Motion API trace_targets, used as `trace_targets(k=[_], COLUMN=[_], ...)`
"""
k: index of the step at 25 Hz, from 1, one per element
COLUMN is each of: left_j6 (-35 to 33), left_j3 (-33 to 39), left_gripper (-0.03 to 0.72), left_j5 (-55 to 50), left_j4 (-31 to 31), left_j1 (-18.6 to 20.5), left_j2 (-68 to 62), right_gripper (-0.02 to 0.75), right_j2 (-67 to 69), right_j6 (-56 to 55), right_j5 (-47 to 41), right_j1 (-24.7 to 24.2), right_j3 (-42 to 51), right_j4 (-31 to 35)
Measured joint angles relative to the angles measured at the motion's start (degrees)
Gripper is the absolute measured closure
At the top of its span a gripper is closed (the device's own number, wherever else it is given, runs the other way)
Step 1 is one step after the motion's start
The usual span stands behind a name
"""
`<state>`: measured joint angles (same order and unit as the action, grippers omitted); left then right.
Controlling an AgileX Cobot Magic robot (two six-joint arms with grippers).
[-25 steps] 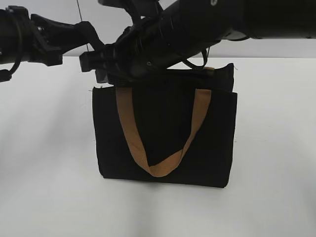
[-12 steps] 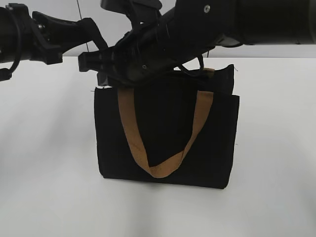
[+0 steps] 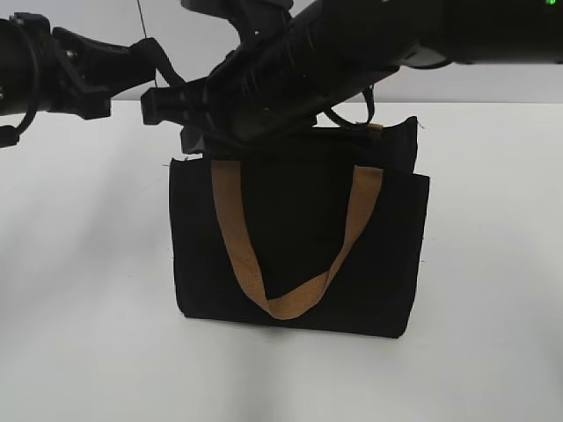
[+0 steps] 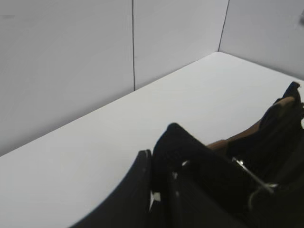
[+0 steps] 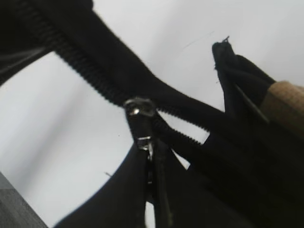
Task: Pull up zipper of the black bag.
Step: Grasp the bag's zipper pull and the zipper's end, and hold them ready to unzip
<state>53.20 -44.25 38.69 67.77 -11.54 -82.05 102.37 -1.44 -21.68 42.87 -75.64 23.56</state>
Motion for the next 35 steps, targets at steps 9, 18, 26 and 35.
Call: trace_targets(k=[9, 18, 26, 35], left_j6=[13.5, 18.0, 18.2, 18.2], left_j3=[0.4, 4.6, 4.7, 4.7], left_gripper=[0.668, 0.668, 0.668, 0.668], left_j5=[-6.6, -9.0, -13.3, -14.5], left_j4=[14.2, 18.2, 18.4, 18.4], left_j1=[0.0, -0.1, -0.2, -0.3], left_j2=[0.6, 2.3, 2.3, 2.3], right_gripper=[0.752, 0.752, 0.752, 0.752], right_j2=[-2.7, -2.7, -2.7, -2.7], right_j6=[5.9, 10.3, 11.9, 12.1], right_j5=[-14.1, -23.6, -29.6, -40.1], right_j1=[-1.9, -5.1, -8.6, -13.7], right_j3=[-5.3, -9.0, -9.2, -9.3], right_j4=[0.0, 0.2, 0.4, -5.0])
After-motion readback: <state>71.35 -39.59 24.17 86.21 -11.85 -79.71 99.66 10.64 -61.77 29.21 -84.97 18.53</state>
